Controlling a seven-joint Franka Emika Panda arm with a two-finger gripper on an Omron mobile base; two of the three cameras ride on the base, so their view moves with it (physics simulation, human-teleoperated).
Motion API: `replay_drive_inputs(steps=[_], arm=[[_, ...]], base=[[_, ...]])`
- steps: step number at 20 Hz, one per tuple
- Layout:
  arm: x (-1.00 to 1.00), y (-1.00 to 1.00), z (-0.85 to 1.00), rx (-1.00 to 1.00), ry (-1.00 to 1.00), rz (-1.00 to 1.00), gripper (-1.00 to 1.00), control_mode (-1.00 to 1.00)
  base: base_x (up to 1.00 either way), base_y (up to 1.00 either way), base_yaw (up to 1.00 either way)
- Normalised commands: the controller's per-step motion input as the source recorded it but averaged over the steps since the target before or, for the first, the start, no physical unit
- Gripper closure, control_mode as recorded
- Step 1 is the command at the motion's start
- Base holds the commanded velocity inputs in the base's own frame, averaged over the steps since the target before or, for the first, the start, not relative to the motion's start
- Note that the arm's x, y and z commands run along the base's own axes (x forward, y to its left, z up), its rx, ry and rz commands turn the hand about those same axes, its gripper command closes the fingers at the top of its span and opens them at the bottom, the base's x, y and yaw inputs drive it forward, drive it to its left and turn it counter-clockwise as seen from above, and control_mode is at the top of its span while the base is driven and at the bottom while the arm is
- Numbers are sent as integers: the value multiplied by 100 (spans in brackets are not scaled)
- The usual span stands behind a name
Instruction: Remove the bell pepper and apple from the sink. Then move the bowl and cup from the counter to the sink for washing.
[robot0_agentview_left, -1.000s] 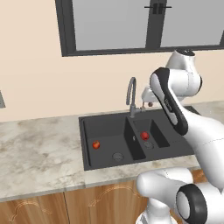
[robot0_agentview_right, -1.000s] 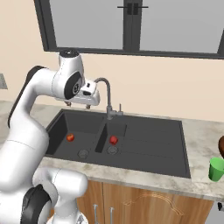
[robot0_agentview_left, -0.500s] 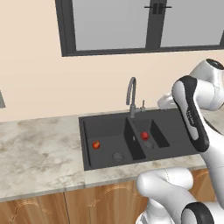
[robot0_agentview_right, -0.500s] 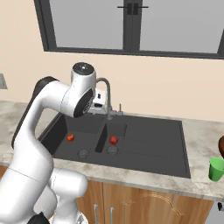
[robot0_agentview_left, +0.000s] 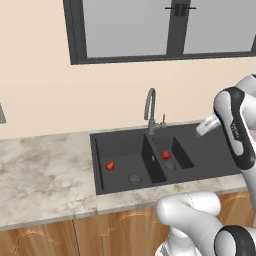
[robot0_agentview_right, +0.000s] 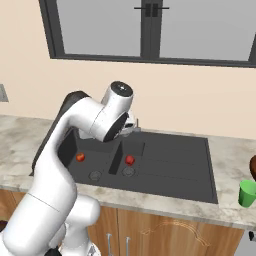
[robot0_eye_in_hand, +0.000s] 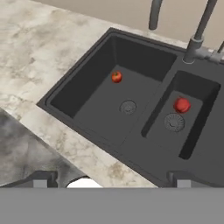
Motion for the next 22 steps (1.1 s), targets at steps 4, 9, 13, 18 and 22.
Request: replay_drive_inputs(steps=[4,9,13,18,22], arm=[[26,-9,-24,-4,0,37,-100,-100],[39,0,-27,-7,6,33,-100,-100],[34,0,-27,-19,4,18,-100,-100],[22,0,-34,-18,4,3,-100,-100],[14,2,-40,-15,0,0,-100,-100]], base=[[0,0,0],[0,0,0],[0,0,0],[0,0,0],[0,0,0]])
